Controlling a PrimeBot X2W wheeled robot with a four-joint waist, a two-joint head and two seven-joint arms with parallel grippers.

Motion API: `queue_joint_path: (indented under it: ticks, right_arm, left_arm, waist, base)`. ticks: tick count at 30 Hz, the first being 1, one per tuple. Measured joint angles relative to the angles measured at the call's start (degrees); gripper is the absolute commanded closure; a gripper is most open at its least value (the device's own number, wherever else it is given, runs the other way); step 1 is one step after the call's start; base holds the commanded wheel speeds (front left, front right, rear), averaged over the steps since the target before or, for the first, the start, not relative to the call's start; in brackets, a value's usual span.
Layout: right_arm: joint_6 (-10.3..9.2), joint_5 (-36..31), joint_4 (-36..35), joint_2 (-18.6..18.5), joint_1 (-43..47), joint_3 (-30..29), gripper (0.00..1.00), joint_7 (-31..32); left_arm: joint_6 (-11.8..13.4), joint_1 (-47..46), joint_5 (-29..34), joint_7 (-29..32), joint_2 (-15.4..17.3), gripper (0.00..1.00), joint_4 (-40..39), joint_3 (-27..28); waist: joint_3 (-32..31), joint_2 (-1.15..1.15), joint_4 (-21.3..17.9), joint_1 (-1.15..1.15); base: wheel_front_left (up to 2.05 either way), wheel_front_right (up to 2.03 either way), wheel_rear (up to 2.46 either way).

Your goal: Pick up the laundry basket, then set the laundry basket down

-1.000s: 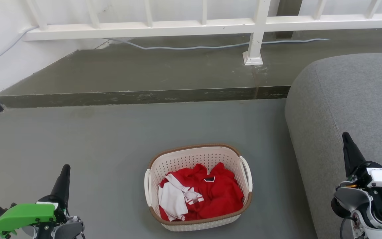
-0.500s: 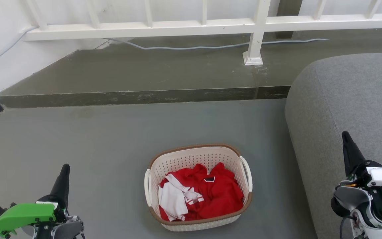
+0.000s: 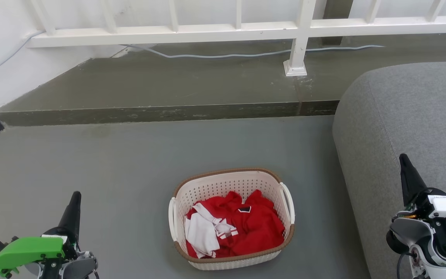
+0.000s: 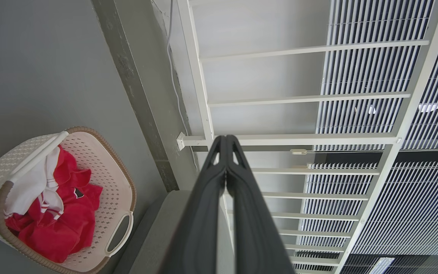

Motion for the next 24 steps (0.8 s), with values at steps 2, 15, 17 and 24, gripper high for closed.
queue_joint_path:
  ticks: [2,15,17,24]
  right_arm:
    - [0.0,0.0,0.0,0.0,0.0,0.0,1.0,0.0]
    - [0.0,0.0,0.1,0.0,0.0,-0.1,1.0,0.1]
    - [0.01,0.0,0.2,0.0,0.0,-0.1,1.0,0.1]
    - [0.01,0.0,0.2,0.0,0.0,-0.1,1.0,0.3]
  left_arm:
    - [-0.2,-0.2,0.0,0.0,0.0,1.0,0.1,0.0]
    - [-0.2,-0.7,0.0,0.2,0.0,1.0,0.3,0.1]
    - [-0.2,-0.7,0.0,0.4,0.0,1.0,0.3,0.1]
    - [-0.2,-0.7,0.0,0.4,0.0,1.0,0.5,0.2]
  waist:
    - [0.0,0.0,0.0,0.0]
    - [0.0,0.0,0.0,0.0]
    - [0.0,0.0,0.0,0.0]
    - [0.0,0.0,0.0,0.0]
  base:
    - [0.0,0.0,0.0]
    - [0.0,0.0,0.0]
    - [0.0,0.0,0.0]
    - [0.0,0.0,0.0]
